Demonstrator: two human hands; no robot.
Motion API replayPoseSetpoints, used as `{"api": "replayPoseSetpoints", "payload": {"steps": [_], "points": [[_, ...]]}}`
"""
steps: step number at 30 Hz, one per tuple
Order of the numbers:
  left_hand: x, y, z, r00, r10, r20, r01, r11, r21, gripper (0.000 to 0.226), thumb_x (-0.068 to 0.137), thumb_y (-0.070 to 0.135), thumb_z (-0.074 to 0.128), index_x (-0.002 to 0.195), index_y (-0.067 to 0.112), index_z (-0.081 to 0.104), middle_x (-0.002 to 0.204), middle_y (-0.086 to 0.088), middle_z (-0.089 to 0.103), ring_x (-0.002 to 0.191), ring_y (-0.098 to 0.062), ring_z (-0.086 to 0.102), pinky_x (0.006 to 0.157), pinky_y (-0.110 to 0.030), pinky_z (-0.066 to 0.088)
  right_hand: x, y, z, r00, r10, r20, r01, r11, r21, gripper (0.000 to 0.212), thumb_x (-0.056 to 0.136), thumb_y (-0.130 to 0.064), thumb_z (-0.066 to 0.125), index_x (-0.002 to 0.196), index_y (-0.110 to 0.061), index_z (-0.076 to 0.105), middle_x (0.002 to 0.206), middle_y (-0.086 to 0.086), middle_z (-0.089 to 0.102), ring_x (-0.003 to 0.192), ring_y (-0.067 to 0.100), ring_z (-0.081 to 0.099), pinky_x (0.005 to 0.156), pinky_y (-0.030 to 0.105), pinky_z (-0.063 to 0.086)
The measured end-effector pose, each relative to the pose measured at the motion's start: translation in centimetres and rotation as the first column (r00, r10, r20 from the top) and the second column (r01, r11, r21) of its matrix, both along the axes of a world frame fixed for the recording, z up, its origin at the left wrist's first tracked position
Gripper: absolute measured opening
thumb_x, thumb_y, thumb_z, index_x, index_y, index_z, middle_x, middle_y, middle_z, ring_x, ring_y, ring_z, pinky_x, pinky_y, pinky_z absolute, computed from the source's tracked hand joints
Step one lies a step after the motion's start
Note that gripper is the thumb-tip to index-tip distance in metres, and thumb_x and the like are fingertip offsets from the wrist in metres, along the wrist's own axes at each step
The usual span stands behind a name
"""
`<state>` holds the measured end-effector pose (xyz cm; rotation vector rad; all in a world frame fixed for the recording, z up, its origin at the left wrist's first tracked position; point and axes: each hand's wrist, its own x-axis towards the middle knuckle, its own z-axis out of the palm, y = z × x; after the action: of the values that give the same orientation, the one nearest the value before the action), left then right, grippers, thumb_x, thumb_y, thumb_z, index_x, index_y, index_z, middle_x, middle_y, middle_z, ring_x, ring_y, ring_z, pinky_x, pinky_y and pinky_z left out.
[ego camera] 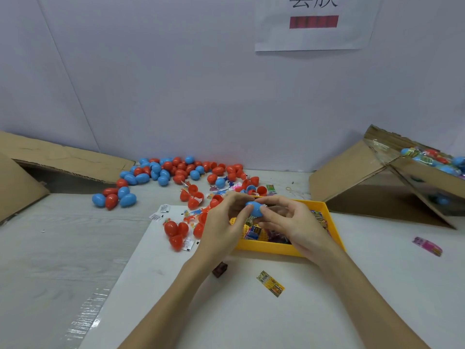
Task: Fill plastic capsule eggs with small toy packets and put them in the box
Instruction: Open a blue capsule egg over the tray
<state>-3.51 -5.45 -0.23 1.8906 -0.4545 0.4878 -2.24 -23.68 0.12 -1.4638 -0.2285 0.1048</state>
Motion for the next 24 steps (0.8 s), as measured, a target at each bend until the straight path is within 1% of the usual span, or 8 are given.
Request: {"api": "replayPoseSetpoints", "payload": {"steps": [5, 9, 11, 13, 15, 17, 20, 24], "points": [[-0.36, -0.40, 0.16, 0.999, -0.035, -0.002, 0.035, 0.999, -0.029, 0.040, 0.091, 0.018, 0.076, 0.130, 0.016, 0.063, 0.117, 0.005, 0.069, 0.102, -0.012, 0.069, 0.087, -0.028, 0.059, -0.23, 0.16, 0.07, 0.999, -0.031, -0.013, 0.031, 0.999, -0.016, 0.027, 0.101, -0.022, 0.063, 0.123, -0.008, 0.068, 0.105, 0.010, 0.079, 0.097, 0.028, 0.078, 0.077, 0.028, 0.063], [-0.29, -0.25, 0.21, 0.999, -0.037, 0.015, 0.038, 0.999, -0.029, 0.041, 0.096, 0.009, 0.069, 0.135, 0.023, 0.066, 0.119, 0.001, 0.062, 0.105, -0.011, 0.065, 0.091, -0.027, 0.057, -0.40, 0.50, 0.32, 1.000, -0.021, -0.008, 0.020, 0.998, -0.067, 0.028, 0.105, -0.027, 0.055, 0.121, -0.010, 0.071, 0.104, 0.007, 0.080, 0.095, 0.024, 0.078, 0.074, 0.029, 0.063], [-0.34, -0.26, 0.20, 0.998, -0.059, 0.017, 0.059, 0.998, -0.001, 0.044, 0.096, 0.005, 0.067, 0.136, 0.024, 0.065, 0.119, 0.000, 0.059, 0.106, -0.011, 0.063, 0.093, -0.028, 0.057, -0.54, 0.78, 0.52, 0.998, -0.065, 0.005, 0.065, 0.995, -0.081, 0.033, 0.100, -0.038, 0.060, 0.119, -0.014, 0.073, 0.104, 0.004, 0.079, 0.091, 0.020, 0.077, 0.074, 0.030, 0.063], [-0.40, -0.33, 0.14, 0.996, -0.076, 0.047, 0.073, 0.996, 0.058, 0.053, 0.093, 0.003, 0.071, 0.141, 0.022, 0.060, 0.117, -0.001, 0.058, 0.104, -0.015, 0.062, 0.092, -0.026, 0.056, -0.70, 0.87, 0.55, 0.995, -0.090, 0.049, 0.095, 0.986, -0.139, 0.034, 0.092, -0.042, 0.069, 0.115, -0.017, 0.075, 0.101, 0.003, 0.078, 0.089, 0.019, 0.076, 0.072, 0.029, 0.062], [-0.39, -0.41, 0.15, 0.996, -0.064, 0.069, 0.057, 0.993, 0.101, 0.063, 0.088, 0.004, 0.076, 0.146, 0.018, 0.053, 0.116, -0.002, 0.060, 0.102, -0.015, 0.062, 0.091, -0.025, 0.056, -0.76, 0.77, 0.43, 0.992, -0.094, 0.084, 0.107, 0.979, -0.174, 0.026, 0.092, -0.036, 0.073, 0.112, -0.020, 0.076, 0.099, 0.000, 0.078, 0.089, 0.018, 0.076, 0.070, 0.026, 0.061], [-0.33, -0.38, 0.23, 0.997, -0.036, 0.065, 0.031, 0.996, 0.082, 0.068, 0.086, 0.010, 0.081, 0.146, 0.016, 0.051, 0.117, -0.001, 0.061, 0.104, -0.012, 0.062, 0.090, -0.023, 0.055, -0.68, 0.58, 0.36, 0.992, -0.085, 0.092, 0.098, 0.984, -0.150, 0.022, 0.096, -0.028, 0.071, 0.116, -0.022, 0.076, 0.104, 0.000, 0.078, 0.094, 0.019, 0.076, 0.074, 0.027, 0.062], [-0.39, -0.36, 0.37, 0.999, -0.032, 0.010, 0.032, 0.999, 0.018, 0.053, 0.091, 0.020, 0.077, 0.140, 0.018, 0.057, 0.124, 0.003, 0.061, 0.108, -0.009, 0.065, 0.093, -0.027, 0.057, -0.62, 0.23, 0.43, 0.997, -0.030, 0.074, 0.036, 0.996, -0.083, 0.028, 0.100, -0.025, 0.065, 0.126, -0.025, 0.074, 0.115, 0.003, 0.077, 0.105, 0.020, 0.074, 0.087, 0.033, 0.062], [-0.45, -0.30, 0.30, 1.000, -0.024, 0.008, 0.024, 1.000, -0.011, 0.041, 0.094, 0.017, 0.073, 0.133, 0.015, 0.064, 0.119, 0.004, 0.070, 0.104, -0.009, 0.069, 0.091, -0.034, 0.059, -0.62, 0.01, 0.48, 0.997, 0.028, 0.065, -0.021, 0.995, -0.102, 0.033, 0.103, -0.021, 0.061, 0.133, -0.031, 0.069, 0.118, 0.000, 0.076, 0.111, 0.020, 0.072, 0.089, 0.032, 0.061]]}}
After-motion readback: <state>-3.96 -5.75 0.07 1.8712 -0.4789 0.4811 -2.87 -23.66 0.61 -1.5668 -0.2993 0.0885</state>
